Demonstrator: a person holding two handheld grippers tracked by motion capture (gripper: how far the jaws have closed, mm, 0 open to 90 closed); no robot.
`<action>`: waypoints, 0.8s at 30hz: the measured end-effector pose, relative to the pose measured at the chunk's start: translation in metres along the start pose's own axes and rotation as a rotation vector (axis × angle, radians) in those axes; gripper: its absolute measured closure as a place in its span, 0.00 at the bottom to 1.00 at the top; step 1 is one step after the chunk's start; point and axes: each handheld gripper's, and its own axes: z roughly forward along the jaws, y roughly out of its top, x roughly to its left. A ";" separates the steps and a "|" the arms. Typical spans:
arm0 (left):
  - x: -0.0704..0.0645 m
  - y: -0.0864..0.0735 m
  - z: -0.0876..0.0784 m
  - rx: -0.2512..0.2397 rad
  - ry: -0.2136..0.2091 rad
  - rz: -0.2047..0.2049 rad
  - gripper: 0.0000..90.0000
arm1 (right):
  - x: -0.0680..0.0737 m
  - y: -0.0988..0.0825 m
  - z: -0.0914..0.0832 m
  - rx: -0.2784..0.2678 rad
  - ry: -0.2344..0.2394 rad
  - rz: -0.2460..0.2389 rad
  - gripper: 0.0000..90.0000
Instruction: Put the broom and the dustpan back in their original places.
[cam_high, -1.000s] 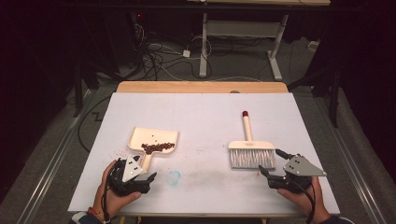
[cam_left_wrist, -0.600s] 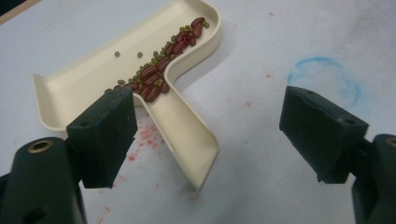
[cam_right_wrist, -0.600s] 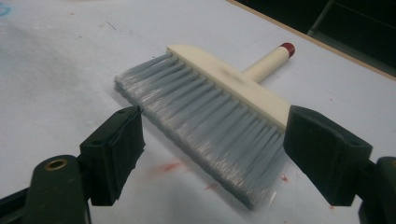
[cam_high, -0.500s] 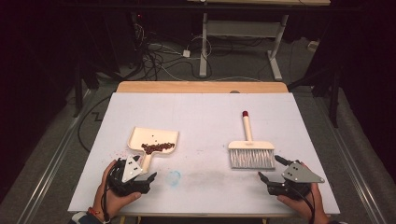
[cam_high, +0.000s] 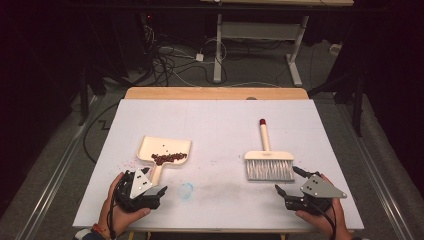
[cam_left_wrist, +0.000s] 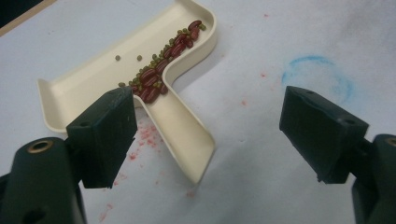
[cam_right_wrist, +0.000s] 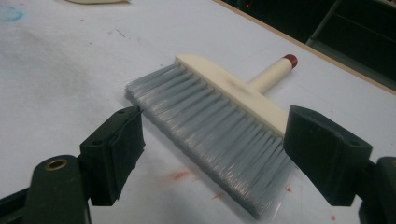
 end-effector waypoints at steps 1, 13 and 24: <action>0.000 0.000 0.001 0.003 0.001 0.001 0.21 | 0.000 0.000 0.000 0.001 0.001 0.000 0.23; -0.001 0.001 0.001 0.006 0.003 0.009 0.21 | -0.001 0.001 -0.001 -0.006 -0.007 -0.004 0.23; -0.001 0.002 0.002 0.003 0.007 0.001 0.21 | -0.003 0.002 -0.003 -0.020 -0.009 0.015 0.23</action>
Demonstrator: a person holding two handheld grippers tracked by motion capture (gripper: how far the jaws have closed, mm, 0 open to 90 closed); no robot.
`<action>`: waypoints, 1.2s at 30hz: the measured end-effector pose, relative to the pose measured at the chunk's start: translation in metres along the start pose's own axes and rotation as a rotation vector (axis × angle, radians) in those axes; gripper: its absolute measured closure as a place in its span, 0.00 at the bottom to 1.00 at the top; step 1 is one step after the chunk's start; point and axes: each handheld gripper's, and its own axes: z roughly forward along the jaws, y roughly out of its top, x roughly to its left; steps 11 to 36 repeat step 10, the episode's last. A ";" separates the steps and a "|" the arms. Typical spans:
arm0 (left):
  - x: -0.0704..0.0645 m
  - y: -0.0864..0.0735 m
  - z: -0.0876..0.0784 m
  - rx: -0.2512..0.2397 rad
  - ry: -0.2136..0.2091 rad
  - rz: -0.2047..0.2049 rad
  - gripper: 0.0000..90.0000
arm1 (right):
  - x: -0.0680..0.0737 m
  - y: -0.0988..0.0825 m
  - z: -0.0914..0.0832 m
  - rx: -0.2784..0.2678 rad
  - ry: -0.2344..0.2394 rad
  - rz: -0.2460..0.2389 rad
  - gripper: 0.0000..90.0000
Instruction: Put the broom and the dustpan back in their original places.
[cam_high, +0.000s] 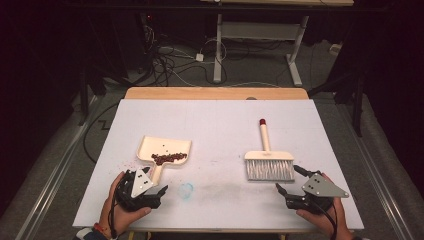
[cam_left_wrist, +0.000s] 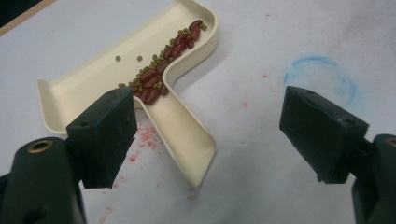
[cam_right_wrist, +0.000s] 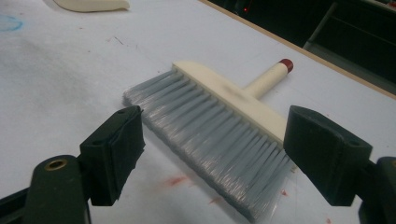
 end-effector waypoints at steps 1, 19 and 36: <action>0.000 0.000 0.001 0.000 0.000 0.002 0.21 | -0.001 0.000 0.000 0.000 0.001 -0.002 0.23; 0.000 0.001 0.002 0.002 -0.005 0.002 0.21 | -0.002 0.000 0.000 -0.001 -0.012 -0.004 0.23; 0.000 0.001 0.002 0.002 -0.005 0.002 0.21 | -0.002 0.000 0.000 -0.001 -0.012 -0.004 0.23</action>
